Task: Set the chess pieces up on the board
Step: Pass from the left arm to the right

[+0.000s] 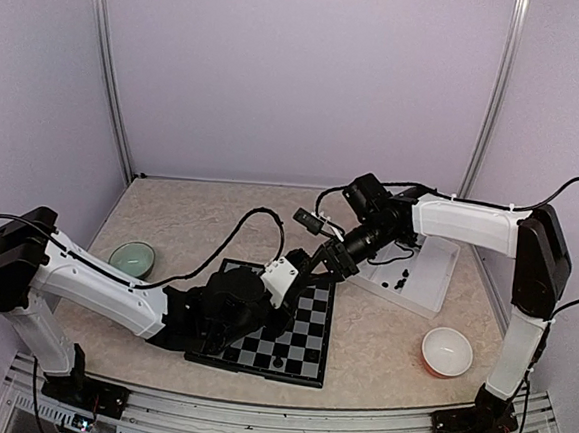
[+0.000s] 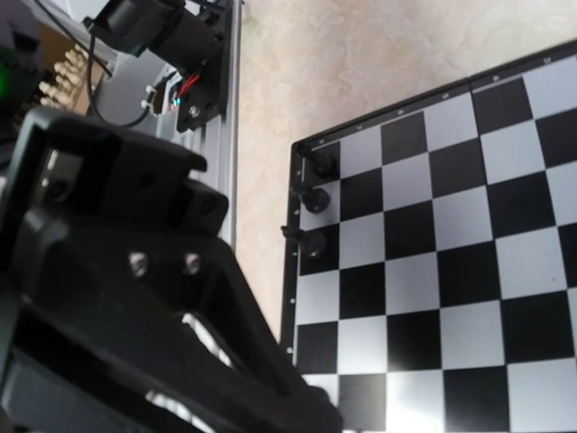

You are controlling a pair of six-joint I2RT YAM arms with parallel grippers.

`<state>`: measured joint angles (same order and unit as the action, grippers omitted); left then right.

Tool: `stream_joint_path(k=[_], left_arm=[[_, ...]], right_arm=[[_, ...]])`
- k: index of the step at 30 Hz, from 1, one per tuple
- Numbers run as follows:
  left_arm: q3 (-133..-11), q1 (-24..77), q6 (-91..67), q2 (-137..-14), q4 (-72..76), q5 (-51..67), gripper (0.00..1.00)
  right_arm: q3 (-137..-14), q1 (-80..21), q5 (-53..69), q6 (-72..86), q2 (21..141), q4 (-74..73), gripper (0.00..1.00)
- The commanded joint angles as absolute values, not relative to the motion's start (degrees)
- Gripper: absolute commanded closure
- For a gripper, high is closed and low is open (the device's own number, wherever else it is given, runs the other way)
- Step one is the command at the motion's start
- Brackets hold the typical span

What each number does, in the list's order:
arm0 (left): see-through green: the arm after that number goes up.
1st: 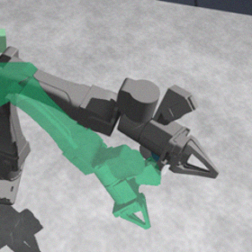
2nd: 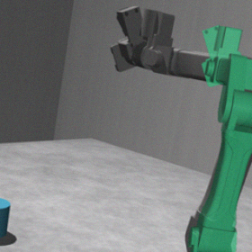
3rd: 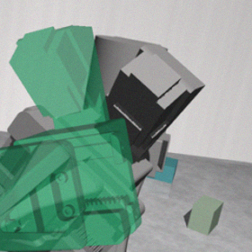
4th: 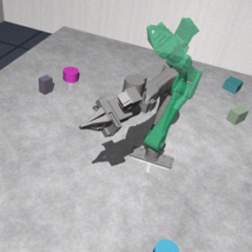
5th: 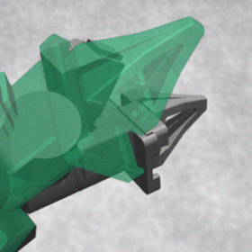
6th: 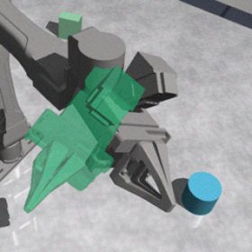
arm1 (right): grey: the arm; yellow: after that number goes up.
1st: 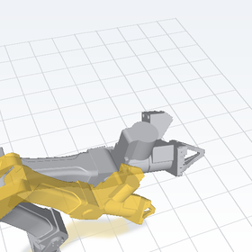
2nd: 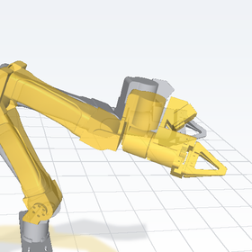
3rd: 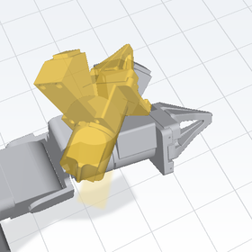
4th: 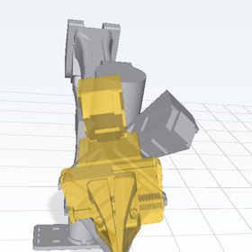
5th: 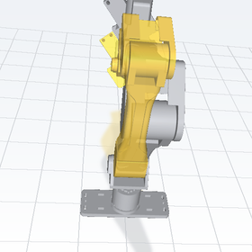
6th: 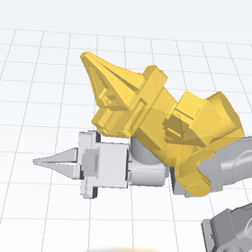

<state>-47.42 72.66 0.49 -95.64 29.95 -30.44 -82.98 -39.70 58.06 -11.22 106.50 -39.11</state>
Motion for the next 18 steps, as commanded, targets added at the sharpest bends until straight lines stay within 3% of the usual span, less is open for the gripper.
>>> stream_joint_path(k=[1,4,7,12,18], left_arm=[[-49.3,72.9,0.4,-96.1,30.0,-32.2,0.99],[-49.4,73.0,0.4,-96.1,30.0,-32.2,0.99],[-49.5,73.1,0.4,-96.1,29.7,-32.5,0.94],[-51.0,73.9,0.3,-94.3,24.1,-32.9,0.72],[-52.9,77.9,-2.6,-82.7,7.7,-32.3,0.63]], right_arm=[[-83.5,-40.6,57.5,-11.3,106.2,-39.2,0.75],[-83.6,-40.7,57.5,-11.3,106.5,-39.1,0.88],[-84.0,-40.6,56.7,-11.5,106.3,-38.9,0.94],[-85.7,-40.7,52.7,-13.3,105.7,-39.7,0.96],[-87.0,-41.1,45.3,-17.0,104.8,-40.9,0.96]])
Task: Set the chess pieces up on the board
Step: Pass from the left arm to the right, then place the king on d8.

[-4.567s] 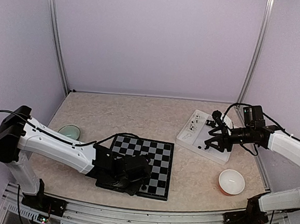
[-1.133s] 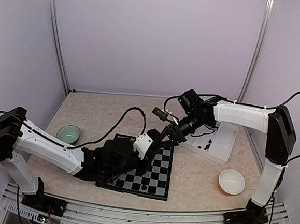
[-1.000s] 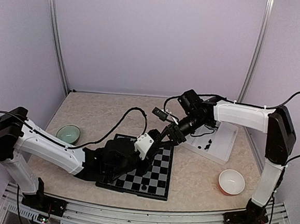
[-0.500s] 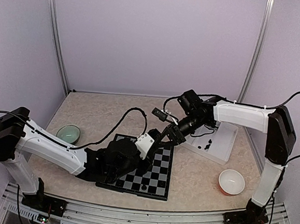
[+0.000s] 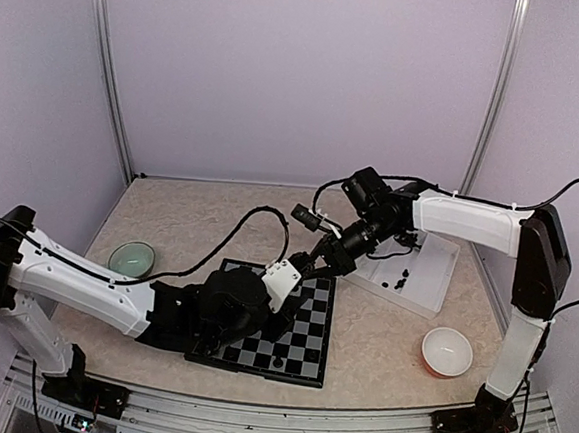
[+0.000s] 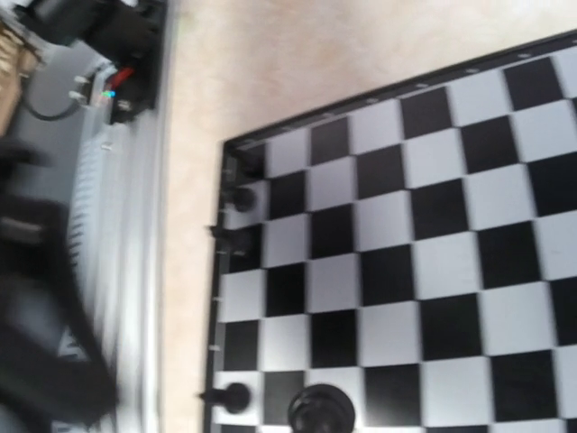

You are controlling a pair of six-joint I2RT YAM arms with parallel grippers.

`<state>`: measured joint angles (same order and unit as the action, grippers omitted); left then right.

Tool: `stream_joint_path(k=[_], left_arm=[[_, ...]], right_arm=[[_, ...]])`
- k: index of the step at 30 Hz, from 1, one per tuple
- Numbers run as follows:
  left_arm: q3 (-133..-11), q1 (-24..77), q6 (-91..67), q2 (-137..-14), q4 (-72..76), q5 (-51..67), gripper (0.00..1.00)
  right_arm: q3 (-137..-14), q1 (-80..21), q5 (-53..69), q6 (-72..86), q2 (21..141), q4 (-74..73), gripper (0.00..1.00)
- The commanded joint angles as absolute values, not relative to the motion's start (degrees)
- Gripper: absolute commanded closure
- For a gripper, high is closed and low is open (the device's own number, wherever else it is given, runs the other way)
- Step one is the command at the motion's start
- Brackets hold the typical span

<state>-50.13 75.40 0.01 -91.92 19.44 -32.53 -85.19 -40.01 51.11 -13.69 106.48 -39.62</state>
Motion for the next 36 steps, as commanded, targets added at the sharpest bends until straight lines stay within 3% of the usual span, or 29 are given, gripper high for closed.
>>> stream_joint_path(k=[1,7,10,14,20,36], left_arm=[[-53.5,77.9,-3.8,-80.1,4.3,-32.1,0.62],[-53.6,76.5,-7.2,-65.3,-6.6,-38.4,0.56],[-54.5,67.8,-9.3,-60.0,-7.9,-37.9,0.45],[-55.3,52.3,-8.8,-58.9,-9.0,-29.8,0.45],[-48.7,41.3,-6.9,-57.6,-3.2,-22.3,0.46],[-47.5,39.4,-7.2,-56.5,-4.3,-19.9,0.46]], right_arm=[[-87.2,-41.5,44.3,-17.6,104.6,-40.9,0.96],[-87.6,-46.4,36.9,-21.2,103.5,-40.7,0.97],[-87.9,-50.4,33.3,-23.5,103.6,-40.9,0.97],[-90.1,-56.0,29.1,-26.3,106.1,-43.2,0.97],[-90.8,-62.3,24.7,-28.2,109.0,-44.8,0.97],[-93.9,-64.4,26.8,-28.4,117.0,-47.8,0.95]])
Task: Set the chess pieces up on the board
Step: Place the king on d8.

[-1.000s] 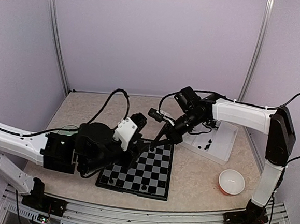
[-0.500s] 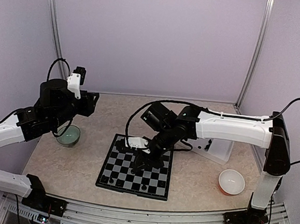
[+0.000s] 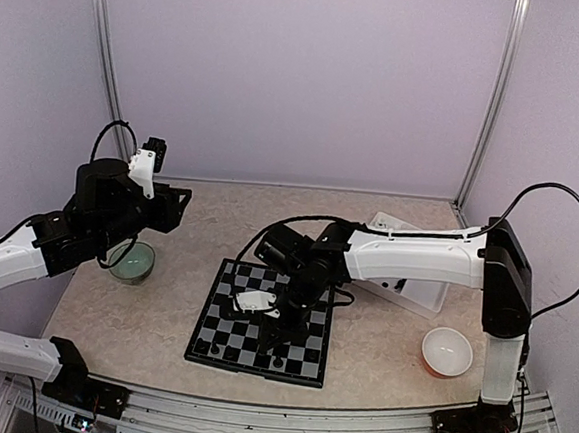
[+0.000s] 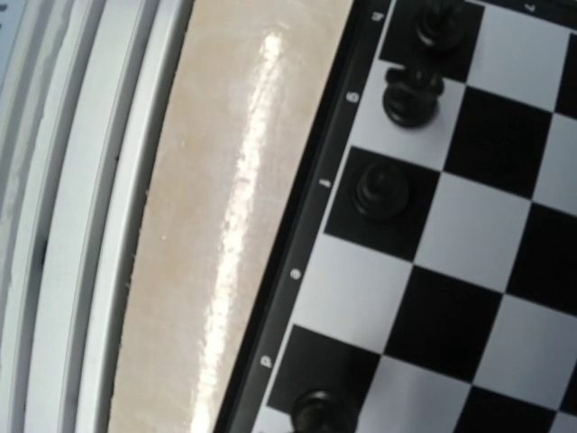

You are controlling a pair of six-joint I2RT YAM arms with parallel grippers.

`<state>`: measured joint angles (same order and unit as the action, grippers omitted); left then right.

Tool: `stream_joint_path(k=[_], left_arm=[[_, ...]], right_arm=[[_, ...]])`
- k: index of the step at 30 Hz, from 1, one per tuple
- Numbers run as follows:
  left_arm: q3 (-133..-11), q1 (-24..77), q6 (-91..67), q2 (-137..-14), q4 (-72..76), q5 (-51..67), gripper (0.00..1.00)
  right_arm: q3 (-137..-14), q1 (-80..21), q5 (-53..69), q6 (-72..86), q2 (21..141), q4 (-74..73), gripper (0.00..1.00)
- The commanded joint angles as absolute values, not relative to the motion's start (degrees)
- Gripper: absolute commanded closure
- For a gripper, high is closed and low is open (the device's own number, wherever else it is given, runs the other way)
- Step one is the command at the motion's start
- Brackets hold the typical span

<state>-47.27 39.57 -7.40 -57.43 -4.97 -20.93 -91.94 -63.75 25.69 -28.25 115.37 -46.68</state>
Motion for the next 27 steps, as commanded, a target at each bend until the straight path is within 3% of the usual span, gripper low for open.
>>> stream_joint_path(k=[1,15,23,27], left_arm=[[-47.6,39.3,-7.1,-56.6,-4.4,-19.9,0.46],[-47.6,39.3,-7.1,-56.6,-4.7,-19.6,0.46],[-47.7,39.3,-7.0,-56.8,-4.7,-19.5,0.46],[-47.7,39.3,-7.1,-56.8,-4.7,-19.4,0.46]], right_arm=[[-94.1,-64.4,26.9,-28.4,117.4,-48.1,0.94],[-95.7,-65.3,26.8,-28.0,120.7,-49.0,0.91],[-95.6,-65.4,26.3,-27.9,120.9,-48.9,0.78],[-95.7,-65.5,25.9,-27.8,121.1,-48.9,0.77]])
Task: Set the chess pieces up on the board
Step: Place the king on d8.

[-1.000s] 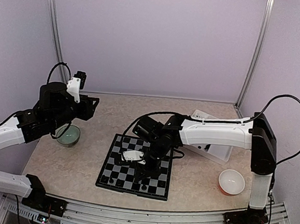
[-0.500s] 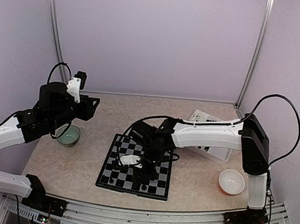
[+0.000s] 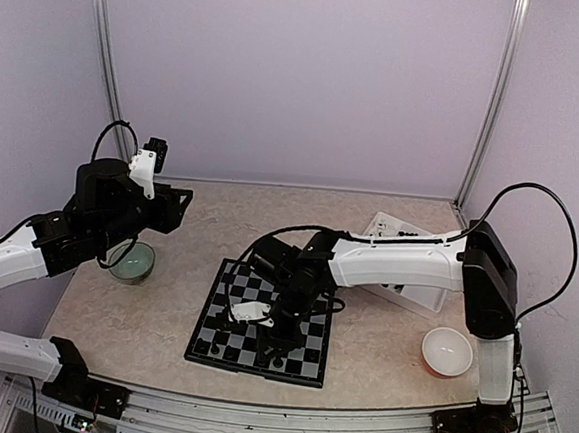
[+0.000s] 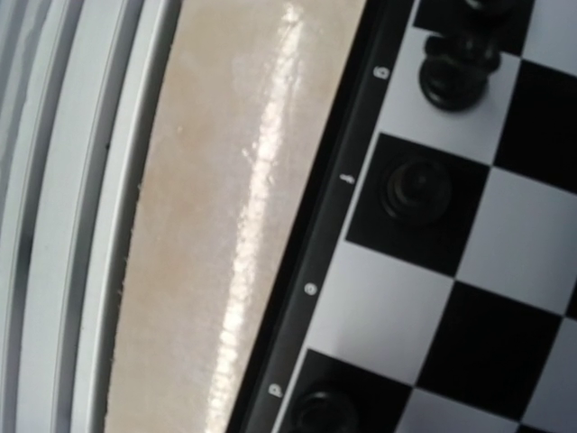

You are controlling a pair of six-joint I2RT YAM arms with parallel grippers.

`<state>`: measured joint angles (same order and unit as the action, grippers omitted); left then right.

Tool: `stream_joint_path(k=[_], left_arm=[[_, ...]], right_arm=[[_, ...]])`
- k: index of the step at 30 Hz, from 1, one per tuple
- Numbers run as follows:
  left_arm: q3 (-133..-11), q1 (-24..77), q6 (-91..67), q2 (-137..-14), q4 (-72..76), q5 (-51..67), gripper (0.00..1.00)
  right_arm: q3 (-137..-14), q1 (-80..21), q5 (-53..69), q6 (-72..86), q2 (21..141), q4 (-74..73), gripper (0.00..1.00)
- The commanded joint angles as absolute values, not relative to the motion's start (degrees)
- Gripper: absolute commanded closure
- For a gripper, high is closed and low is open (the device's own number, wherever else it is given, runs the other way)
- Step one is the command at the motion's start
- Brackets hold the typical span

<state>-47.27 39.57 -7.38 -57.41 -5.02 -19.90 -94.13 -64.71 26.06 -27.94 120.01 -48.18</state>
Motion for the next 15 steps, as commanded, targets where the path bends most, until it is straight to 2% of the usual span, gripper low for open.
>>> stream_joint_path(k=[1,15], left_arm=[[-47.7,39.3,-7.1,-56.8,-4.7,-19.4,0.46],[-47.7,39.3,-7.0,-56.7,-4.8,-19.3,0.45]], right_arm=[[-95.8,-65.4,25.8,-27.7,121.2,-48.9,0.77],[-96.2,-65.4,23.4,-27.1,121.7,-48.3,0.76]])
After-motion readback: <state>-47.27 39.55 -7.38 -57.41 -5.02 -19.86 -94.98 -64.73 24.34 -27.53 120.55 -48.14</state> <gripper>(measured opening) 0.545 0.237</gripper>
